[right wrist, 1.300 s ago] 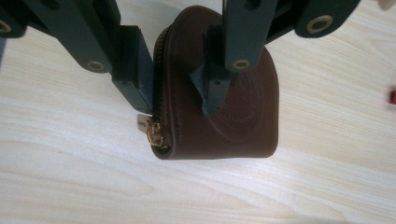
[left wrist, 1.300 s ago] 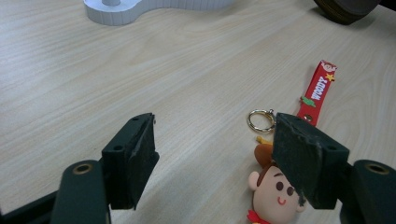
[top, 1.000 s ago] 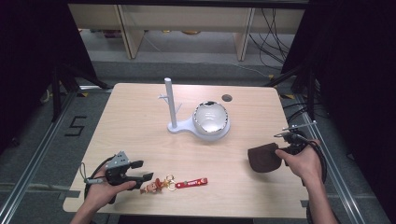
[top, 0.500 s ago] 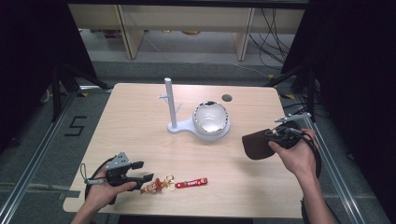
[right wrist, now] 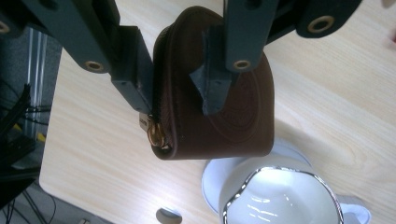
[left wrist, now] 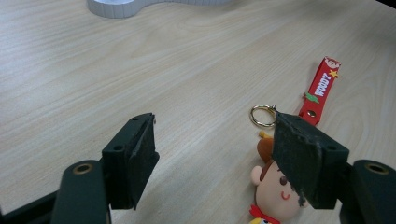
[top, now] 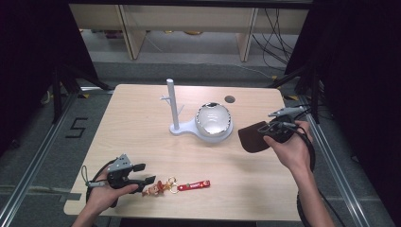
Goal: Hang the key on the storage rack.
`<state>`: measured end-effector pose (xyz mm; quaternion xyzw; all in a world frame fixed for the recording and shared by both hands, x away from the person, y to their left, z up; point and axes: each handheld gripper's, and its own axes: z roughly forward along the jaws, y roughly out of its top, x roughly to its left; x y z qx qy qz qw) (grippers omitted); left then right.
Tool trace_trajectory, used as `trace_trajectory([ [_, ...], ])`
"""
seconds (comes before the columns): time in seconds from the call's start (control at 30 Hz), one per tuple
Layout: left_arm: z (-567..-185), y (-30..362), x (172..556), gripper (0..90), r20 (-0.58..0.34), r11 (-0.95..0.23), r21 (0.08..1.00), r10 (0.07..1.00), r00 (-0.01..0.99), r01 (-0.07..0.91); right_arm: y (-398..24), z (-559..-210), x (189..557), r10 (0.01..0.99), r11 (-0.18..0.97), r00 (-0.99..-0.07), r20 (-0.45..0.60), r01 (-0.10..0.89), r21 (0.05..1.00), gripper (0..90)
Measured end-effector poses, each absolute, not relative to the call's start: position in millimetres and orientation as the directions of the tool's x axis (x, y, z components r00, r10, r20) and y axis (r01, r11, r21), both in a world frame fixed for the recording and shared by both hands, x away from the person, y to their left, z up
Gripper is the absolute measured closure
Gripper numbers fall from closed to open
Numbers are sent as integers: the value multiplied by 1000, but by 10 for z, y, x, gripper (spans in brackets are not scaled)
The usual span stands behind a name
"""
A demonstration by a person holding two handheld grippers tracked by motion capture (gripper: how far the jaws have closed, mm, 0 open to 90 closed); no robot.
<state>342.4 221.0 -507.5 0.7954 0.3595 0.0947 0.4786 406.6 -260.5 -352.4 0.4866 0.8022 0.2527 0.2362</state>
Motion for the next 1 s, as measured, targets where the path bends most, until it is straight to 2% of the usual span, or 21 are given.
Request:
trace_trajectory([
  [1.0, -5061, 2219, 3428, 295, -200, -271, 833, 665, 719, 482, -2208, -3374, 4368, 863, 464, -466, -195, 577, 672, 665],
])
